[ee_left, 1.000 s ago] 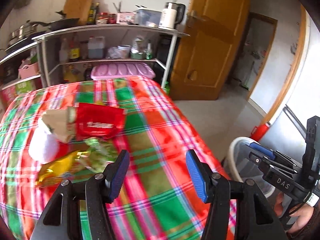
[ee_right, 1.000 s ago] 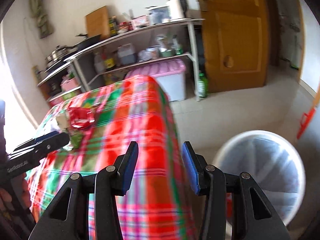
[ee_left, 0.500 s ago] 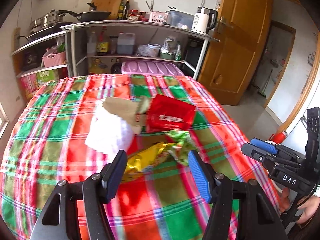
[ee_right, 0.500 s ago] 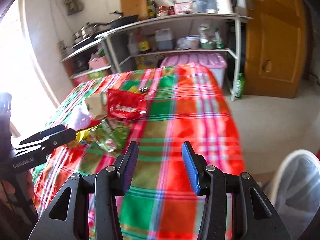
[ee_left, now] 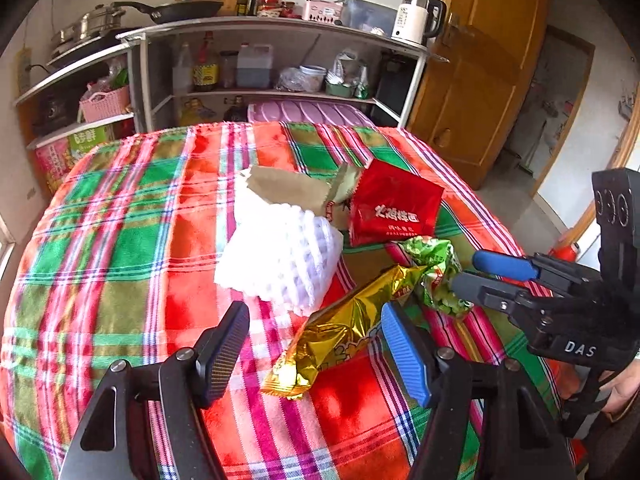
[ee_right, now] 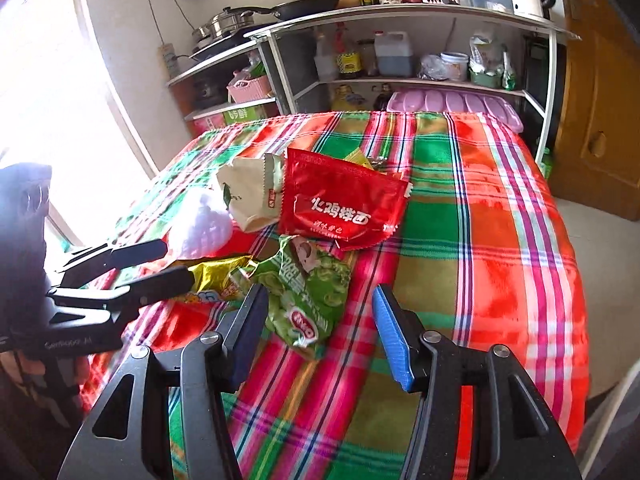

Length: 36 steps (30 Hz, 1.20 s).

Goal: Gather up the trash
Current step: 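Move both tools back over the table toward the snack wrappers, then grasp the gold wrapper with the left gripper while the right grasps the green snack bag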

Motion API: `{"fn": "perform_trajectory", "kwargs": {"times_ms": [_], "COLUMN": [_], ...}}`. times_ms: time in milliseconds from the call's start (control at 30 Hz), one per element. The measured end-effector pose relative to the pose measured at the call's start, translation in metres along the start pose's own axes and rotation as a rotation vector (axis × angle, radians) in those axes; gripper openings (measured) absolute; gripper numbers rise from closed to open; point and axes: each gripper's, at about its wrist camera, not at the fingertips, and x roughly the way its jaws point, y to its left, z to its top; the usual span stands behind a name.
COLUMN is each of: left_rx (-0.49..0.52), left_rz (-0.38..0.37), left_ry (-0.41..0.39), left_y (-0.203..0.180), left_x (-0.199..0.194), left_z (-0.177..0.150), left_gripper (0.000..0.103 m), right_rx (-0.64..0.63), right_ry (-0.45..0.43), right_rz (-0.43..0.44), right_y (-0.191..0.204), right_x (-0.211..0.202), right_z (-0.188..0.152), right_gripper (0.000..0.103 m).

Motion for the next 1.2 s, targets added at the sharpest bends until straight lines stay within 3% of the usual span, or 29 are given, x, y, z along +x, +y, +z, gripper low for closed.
{"fn": "perform_trajectory", "kwargs": {"times_ms": [333,500,600,700,767,1200], "left_rx": [0.018,0.018,0.039,0.049,0.053,0.089], "left_rz": [-0.019,-0.026,-0.019,-0.017,-0.017,0.015], "left_ry": [0.034,0.037,0.044,0.045,0.047,0.034], "left_y": [-0.003,-0.004,-0.007,-0.010,-0.012,-0.019], "left_x": [0.019,0.020,0.022,0.022,0.022,0.012], "left_z": [0.001,0.000,-0.001,-0.002,-0.004,-0.007], "left_gripper": [0.068,0.068,0.067,0.059,0.048,0.028], "right_rx": [-0.002,-0.014,-0.029,-0.044,-0.057,-0.043], "right_ry": [0.068,0.064,0.063,0.059,0.055,-0.003], "right_rz": [0.024,0.029,0.028,0.022,0.015,-0.014], "right_y": [-0.003,-0.003,0.000,0.002,0.004,0.002], "right_x": [0.024,0.025,0.025,0.026,0.024,0.005], "right_z": [0.004,0.005,0.004,0.003,0.002,-0.002], "right_gripper": [0.054,0.035,0.032,0.028,0.026,0.024]}}
